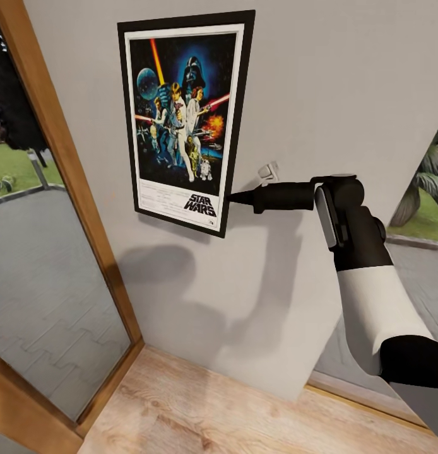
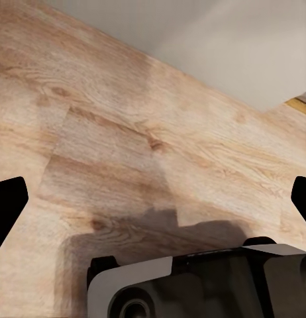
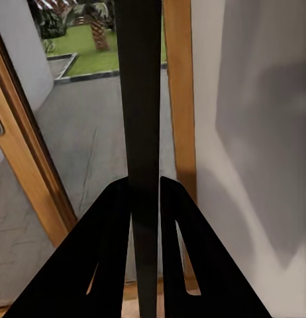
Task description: Pick up the poster from the kitchen countertop and hang it on one of the wall nails in the kitchen.
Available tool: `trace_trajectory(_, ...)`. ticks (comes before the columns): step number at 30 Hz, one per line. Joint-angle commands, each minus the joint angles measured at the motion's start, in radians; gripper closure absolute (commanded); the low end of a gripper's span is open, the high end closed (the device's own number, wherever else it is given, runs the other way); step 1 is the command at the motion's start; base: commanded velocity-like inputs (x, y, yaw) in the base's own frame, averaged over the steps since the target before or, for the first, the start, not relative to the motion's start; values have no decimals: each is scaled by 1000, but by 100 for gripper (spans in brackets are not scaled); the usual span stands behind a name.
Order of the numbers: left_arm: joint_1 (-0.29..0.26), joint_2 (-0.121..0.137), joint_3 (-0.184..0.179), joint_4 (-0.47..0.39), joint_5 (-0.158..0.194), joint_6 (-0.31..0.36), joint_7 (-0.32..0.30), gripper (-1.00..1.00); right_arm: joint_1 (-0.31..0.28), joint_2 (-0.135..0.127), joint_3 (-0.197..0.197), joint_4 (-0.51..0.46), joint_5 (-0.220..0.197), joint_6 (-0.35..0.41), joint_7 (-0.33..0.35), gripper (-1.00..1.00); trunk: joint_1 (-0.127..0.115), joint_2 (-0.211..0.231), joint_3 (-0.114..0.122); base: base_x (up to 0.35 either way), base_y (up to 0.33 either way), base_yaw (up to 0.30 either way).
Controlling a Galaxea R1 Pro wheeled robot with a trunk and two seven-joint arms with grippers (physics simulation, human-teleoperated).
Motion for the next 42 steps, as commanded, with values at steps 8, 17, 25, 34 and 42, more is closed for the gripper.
trace_trajectory(8,0,-1,3,-2,-5,1,-4,-100,-1,0,1,-1,1,8,3,100,1,-2,-2,23,0,0)
trace_trajectory(17,0,0,3,-2,-5,1,-4,-100,1,0,1,0,1,8,3,100,1,-2,-2,92,0,0)
trace_trajectory(25,0,0,3,-2,-5,1,-4,-100,2,0,1,0,1,8,3,100,1,-2,-2,34,0,0)
trace_trajectory(34,0,-1,3,-3,-5,1,-4,-100,2,0,1,0,1,7,3,100,1,-2,-2,25,0,0)
trace_trajectory(42,0,0,3,-3,-5,1,-4,-100,2,0,1,0,0,7,3,100,1,-2,-2,68,0,0)
